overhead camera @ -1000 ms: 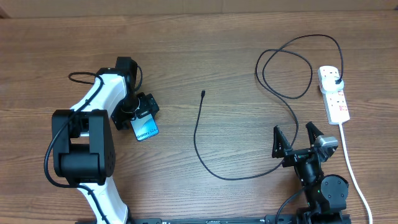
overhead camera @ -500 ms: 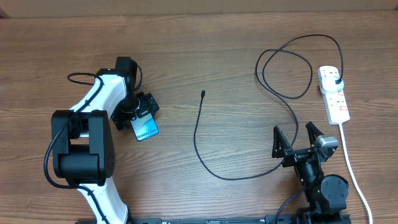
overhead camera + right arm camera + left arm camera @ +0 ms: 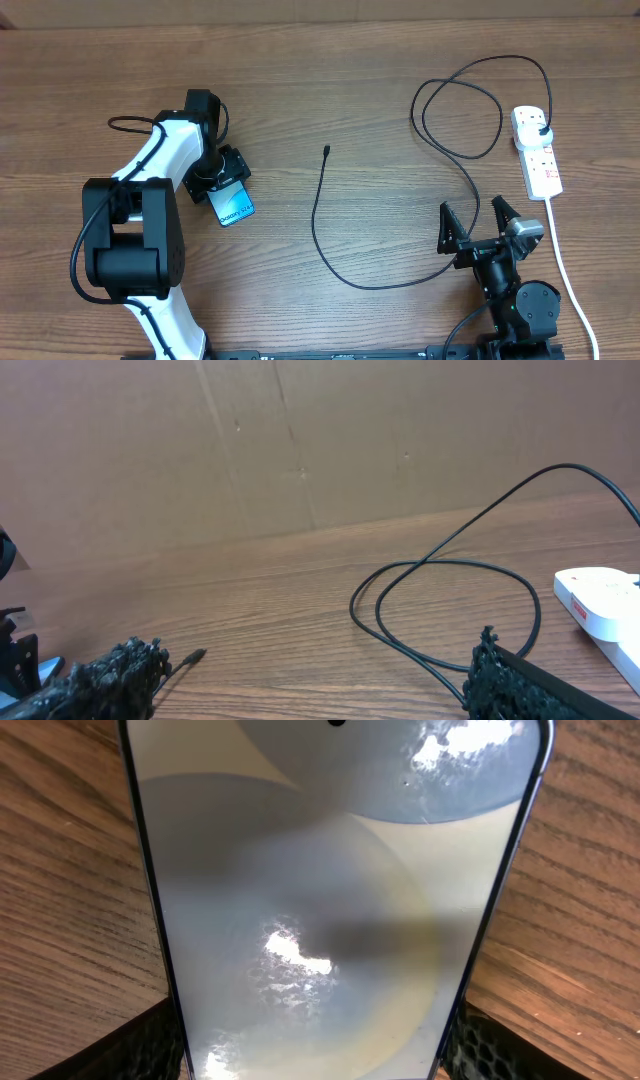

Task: Plug charger to phone and switch on socket
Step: 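Close the left gripper on the phone's sides and grip it, then lift the phone with the left gripper and tilt it upright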

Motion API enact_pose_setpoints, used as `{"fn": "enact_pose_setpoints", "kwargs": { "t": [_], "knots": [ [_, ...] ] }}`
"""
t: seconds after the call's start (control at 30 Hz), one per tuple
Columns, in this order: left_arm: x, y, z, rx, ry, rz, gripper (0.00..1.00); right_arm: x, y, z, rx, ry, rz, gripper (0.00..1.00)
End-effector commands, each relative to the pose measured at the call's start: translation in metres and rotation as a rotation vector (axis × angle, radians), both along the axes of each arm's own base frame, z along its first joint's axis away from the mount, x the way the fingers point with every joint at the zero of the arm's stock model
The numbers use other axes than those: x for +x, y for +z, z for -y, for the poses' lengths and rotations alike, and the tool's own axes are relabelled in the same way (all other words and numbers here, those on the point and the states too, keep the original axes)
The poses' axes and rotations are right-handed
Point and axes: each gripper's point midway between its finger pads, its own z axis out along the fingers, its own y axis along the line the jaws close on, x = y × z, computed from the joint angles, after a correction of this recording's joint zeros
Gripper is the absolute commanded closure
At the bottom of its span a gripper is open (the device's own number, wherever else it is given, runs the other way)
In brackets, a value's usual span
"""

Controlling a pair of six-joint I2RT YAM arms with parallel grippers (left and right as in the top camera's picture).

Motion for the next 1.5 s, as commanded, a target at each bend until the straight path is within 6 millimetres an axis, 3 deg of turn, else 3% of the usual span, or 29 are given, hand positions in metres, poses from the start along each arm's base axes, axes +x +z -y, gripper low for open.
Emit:
{"fn": "enact_pose_setpoints", "kwargs": {
  "t": [0.0,0.23,0.7,1.0,1.23,1.47],
  "knots": [
    [-0.011,-0.024,0.010,-0.057,-0.021,-0.053,0.24,0.000,-0.003,-0.002,0.002,0.007,0.000,0.00],
    [0.000,-0.009,0.013,-0.071,-0.021,-0.040,0.24,0.000,-0.003,-0.002,0.002,0.007,0.000,0.00],
    [0.037,0.057,0.019,-0.098,-0.023,0.022,0.27,0.000,-0.003,-0.002,0.002,0.006,0.000,0.00],
    [0.052,0.083,0.068,-0.402,-0.033,0.077,0.26,0.000,-0.003,-0.002,0.002,0.006,0.000,0.00],
    [0.050,0.098,0.094,-0.582,0.119,0.017,0.35,0.000,-0.003,-0.002,0.002,0.006,0.000,0.00],
    [0.046,0.124,0.124,-0.815,0.121,-0.020,0.36,0.000,-0.003,-0.002,0.002,0.007,0.000,0.00]
  ]
}}
